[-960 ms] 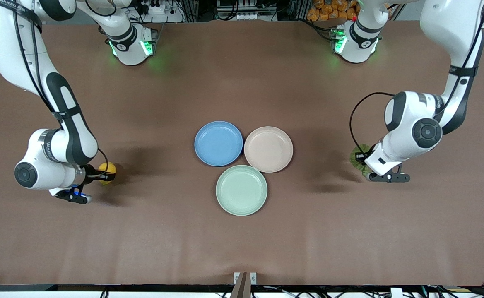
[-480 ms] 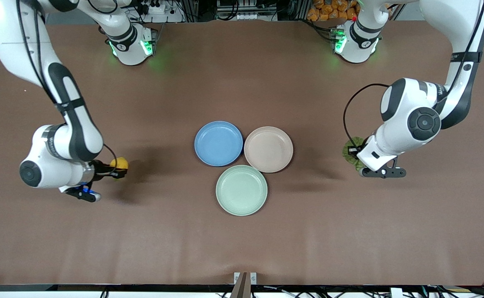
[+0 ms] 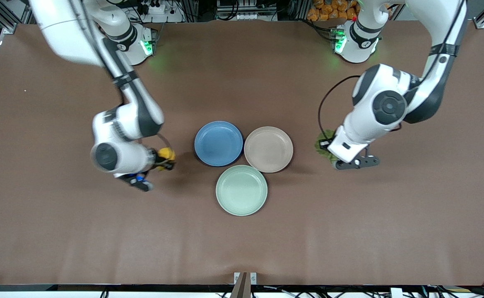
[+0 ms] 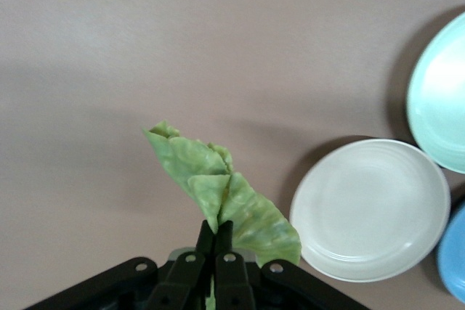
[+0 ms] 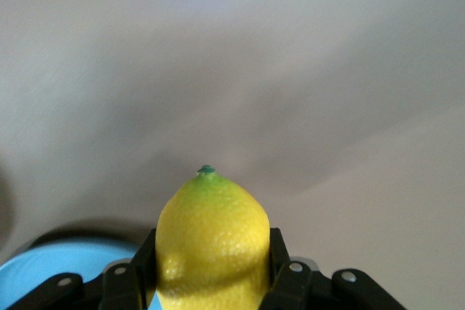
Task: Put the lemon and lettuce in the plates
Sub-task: 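Carry the lemon to the blue plate while the left gripper carries lettuce to cream plate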
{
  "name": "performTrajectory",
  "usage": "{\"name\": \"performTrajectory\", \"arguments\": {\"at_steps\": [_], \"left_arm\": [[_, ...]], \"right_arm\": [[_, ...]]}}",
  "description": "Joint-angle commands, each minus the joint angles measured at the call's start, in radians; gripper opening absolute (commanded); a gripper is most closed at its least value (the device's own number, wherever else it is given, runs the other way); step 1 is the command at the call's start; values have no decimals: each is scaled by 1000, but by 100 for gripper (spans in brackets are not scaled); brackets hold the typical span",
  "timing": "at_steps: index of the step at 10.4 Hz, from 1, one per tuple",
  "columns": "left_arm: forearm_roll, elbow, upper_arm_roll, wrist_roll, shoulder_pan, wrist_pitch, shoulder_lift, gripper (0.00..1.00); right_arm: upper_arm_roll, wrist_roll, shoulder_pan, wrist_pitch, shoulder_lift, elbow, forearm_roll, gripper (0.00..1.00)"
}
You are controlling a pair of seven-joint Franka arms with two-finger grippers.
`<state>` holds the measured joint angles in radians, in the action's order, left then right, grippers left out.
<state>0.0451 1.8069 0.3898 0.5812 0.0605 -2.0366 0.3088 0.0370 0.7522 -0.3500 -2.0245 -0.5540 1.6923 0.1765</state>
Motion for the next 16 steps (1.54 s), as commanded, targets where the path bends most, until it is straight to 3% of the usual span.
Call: {"name": "performTrajectory", "arguments": {"at_steps": [1, 8, 9, 10, 11, 12, 13, 14, 16], "left_arm": [[9, -34, 12, 127, 54, 9, 25, 0], [22, -52, 6, 411, 186, -184, 196, 0], [30, -50, 3, 420, 203, -203, 225, 0], [45, -54, 3, 442, 205, -206, 252, 0], [52, -54, 3, 460, 211, -208, 263, 0], [52, -55, 1, 463, 209, -211, 274, 0], [53, -55, 1, 465, 211, -212, 277, 35], [55, -61, 1, 466, 203, -212, 268, 99], [55, -84, 0, 470, 193, -200, 221, 100]], "right_arm": [[-9, 141, -91, -34, 8, 4, 14, 0], [-11, 427, -276, -243, -79, 6, 14, 0], [-11, 449, -288, -246, -84, 6, 14, 15], [-11, 469, -290, -244, -84, 6, 12, 62], [-12, 486, -296, -244, -84, 6, 6, 100], [-12, 487, -303, -243, -84, 6, 1, 100], [-15, 484, -302, -237, -80, 6, 0, 100], [-19, 472, -285, -232, -73, 4, -3, 100], [-26, 359, -223, -150, -43, 1, -66, 100]]}}
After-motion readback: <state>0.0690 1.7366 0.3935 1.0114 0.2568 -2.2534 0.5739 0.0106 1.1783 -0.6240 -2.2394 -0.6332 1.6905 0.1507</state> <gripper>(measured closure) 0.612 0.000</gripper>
